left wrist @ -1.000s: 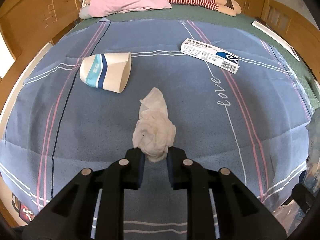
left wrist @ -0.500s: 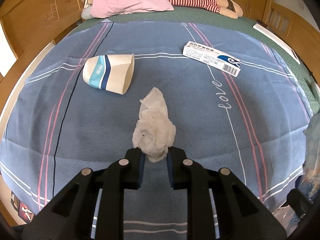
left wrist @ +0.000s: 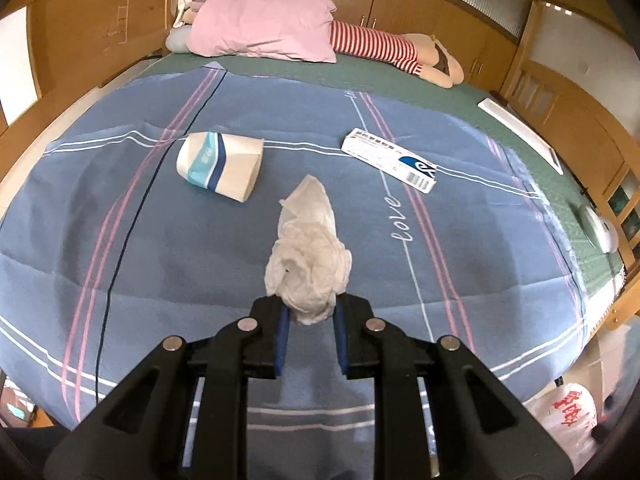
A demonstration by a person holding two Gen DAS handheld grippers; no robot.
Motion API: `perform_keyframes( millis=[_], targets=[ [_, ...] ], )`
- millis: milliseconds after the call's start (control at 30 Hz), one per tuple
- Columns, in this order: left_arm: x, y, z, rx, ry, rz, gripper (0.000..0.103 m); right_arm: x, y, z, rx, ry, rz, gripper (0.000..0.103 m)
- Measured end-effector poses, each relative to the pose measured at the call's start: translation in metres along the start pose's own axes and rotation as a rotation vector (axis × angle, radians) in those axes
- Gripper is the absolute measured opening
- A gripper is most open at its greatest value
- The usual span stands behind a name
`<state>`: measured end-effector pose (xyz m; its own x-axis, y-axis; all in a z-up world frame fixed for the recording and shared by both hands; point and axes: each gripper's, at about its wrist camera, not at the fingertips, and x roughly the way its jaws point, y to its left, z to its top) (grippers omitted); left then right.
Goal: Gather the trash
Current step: 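Open both grippers over the white trash bag to drop tissue and wrapper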
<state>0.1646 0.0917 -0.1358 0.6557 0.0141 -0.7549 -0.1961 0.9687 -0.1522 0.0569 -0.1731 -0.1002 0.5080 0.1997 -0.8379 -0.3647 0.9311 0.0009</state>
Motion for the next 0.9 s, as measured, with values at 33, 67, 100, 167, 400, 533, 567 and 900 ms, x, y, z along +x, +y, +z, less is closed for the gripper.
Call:
perform_keyframes(
  millis=[33,67,100,167,400,533,567,900],
  targets=[
    [-0.002,-0.003,-0.002,0.009,-0.007,-0.008,0.02,0.004,-0.003,-0.008,0.009,0.033,0.002,0.034],
    [-0.004,-0.005,-0.003,0.017,-0.011,-0.016,0.02,0.007,-0.007,-0.012,0.019,0.057,0.005,0.035],
    [-0.005,-0.006,-0.005,0.02,-0.012,-0.023,0.02,0.013,-0.01,-0.019,0.034,0.093,0.015,0.036],
    [-0.006,-0.01,-0.009,0.027,-0.009,-0.044,0.02,0.025,-0.015,-0.029,0.054,0.165,0.021,0.05],
    [-0.007,-0.021,-0.015,0.052,0.022,-0.208,0.02,0.01,-0.044,-0.024,0.293,0.032,0.052,0.08],
    [-0.015,-0.047,-0.027,0.162,0.076,-0.46,0.02,-0.019,-0.076,-0.016,0.491,-0.144,0.043,0.08],
    [-0.023,-0.061,-0.033,0.23,0.082,-0.552,0.02,-0.023,-0.08,-0.014,0.516,-0.171,0.034,0.08],
    [-0.062,-0.141,-0.106,0.705,0.341,-1.027,0.028,-0.048,-0.116,-0.014,0.64,-0.278,-0.054,0.081]
  ],
)
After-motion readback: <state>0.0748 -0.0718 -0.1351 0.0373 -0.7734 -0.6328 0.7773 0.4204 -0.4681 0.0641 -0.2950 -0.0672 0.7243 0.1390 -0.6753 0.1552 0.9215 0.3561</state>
